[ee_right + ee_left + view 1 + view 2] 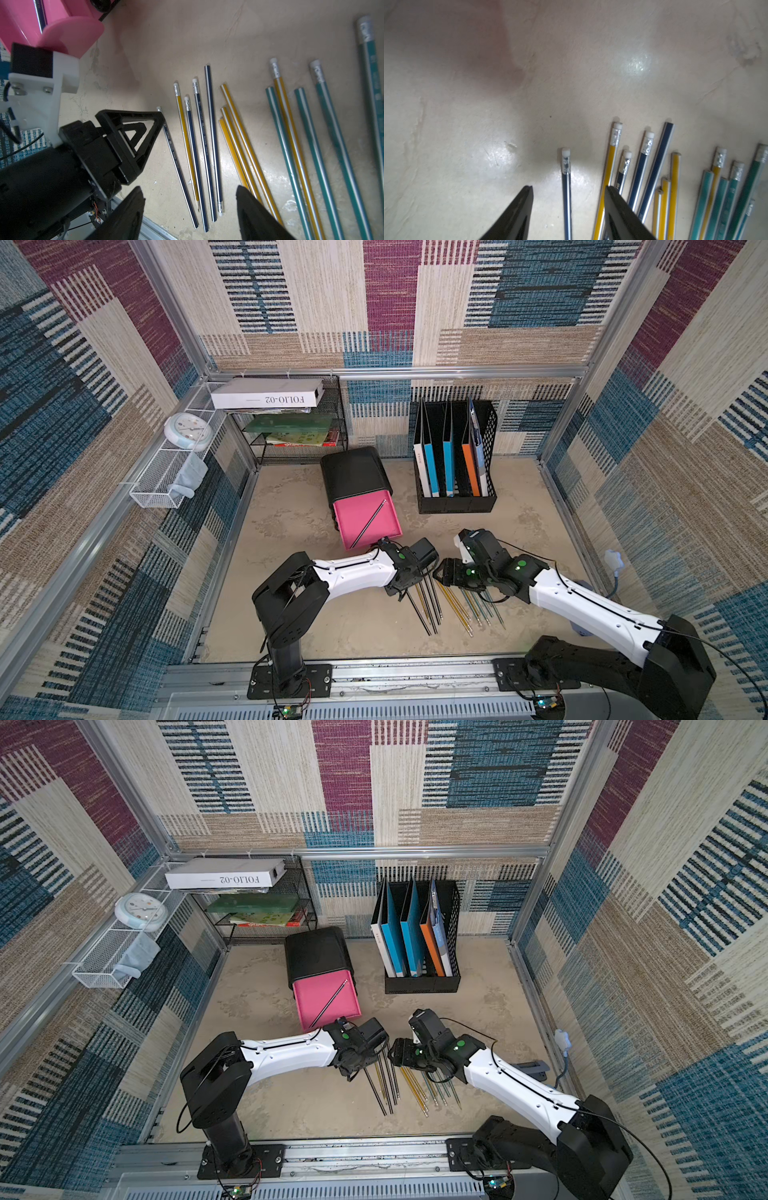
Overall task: Please place the pencils in the drawer according to their color
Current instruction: Pick up the pencil from the center of the board.
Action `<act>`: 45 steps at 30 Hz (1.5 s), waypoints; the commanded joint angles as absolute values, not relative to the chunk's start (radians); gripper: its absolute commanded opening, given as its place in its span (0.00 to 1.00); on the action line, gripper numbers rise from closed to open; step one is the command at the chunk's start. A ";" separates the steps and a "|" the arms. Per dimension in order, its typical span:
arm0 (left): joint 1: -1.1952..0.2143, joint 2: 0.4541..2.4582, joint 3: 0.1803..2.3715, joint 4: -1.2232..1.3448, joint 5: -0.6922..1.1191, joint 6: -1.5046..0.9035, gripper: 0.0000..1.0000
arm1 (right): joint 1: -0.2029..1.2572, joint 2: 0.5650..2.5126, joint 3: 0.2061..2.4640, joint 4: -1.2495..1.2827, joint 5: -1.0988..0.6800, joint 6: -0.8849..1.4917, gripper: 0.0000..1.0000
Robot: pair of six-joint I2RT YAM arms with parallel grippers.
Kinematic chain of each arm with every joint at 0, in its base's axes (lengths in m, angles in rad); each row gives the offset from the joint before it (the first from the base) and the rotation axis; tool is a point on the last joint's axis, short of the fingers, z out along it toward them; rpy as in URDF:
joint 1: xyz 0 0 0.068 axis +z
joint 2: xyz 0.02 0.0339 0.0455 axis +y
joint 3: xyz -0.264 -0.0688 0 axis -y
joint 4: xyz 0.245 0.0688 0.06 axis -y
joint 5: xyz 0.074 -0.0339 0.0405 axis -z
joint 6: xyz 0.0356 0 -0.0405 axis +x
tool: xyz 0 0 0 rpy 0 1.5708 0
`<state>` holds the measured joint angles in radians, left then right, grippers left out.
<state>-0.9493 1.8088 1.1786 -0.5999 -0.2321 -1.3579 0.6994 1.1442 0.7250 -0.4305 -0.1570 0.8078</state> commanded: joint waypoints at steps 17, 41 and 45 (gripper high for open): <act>-0.920 1.885 1.211 -0.653 -0.237 -1.380 0.41 | 0.690 1.137 0.730 -0.417 -0.130 0.785 0.74; -0.920 1.940 1.235 -0.655 -0.193 -1.379 0.12 | 0.677 1.085 0.731 -0.439 -0.112 0.784 0.74; -0.921 1.937 1.235 -0.655 -0.189 -1.378 0.04 | 0.676 1.080 0.734 -0.439 -0.112 0.785 0.74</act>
<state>-0.9218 1.9190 1.2465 -0.6975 -0.2443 -1.3762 0.6765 1.0843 0.7254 -0.4294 -0.1234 0.7887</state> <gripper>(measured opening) 0.066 0.739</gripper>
